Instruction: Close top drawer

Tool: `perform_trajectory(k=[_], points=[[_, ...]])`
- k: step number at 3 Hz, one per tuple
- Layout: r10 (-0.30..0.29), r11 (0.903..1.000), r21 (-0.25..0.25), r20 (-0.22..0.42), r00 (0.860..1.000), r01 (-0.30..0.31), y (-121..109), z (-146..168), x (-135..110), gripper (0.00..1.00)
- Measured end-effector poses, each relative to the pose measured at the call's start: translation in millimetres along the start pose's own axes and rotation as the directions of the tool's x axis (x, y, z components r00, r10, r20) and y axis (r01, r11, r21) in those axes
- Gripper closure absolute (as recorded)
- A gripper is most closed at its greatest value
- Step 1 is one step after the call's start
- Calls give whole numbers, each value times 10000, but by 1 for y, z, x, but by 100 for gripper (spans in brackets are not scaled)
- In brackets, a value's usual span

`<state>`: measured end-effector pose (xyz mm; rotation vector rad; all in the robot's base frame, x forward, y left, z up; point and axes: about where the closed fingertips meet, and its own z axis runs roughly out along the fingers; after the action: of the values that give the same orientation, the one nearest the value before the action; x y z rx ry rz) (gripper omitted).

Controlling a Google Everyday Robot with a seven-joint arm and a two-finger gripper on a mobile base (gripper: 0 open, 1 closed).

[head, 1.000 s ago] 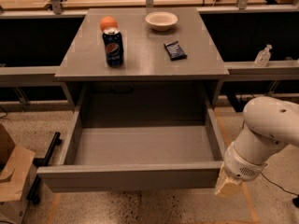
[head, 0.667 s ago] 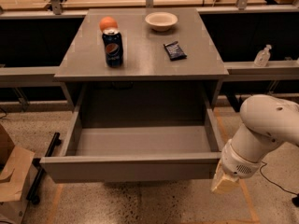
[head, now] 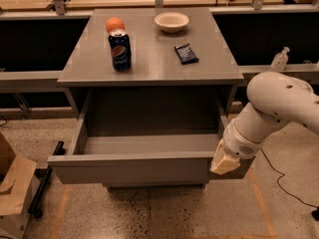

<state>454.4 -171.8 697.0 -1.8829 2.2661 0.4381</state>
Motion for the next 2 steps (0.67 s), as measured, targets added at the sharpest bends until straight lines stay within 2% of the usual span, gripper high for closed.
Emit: perform_trajectory(k=[1, 2], points=[[-1, 10000, 0, -1, 10000, 1, 0, 0, 0, 100], [-102, 9997, 208, -241, 9997, 107, -13, 4, -8, 100]])
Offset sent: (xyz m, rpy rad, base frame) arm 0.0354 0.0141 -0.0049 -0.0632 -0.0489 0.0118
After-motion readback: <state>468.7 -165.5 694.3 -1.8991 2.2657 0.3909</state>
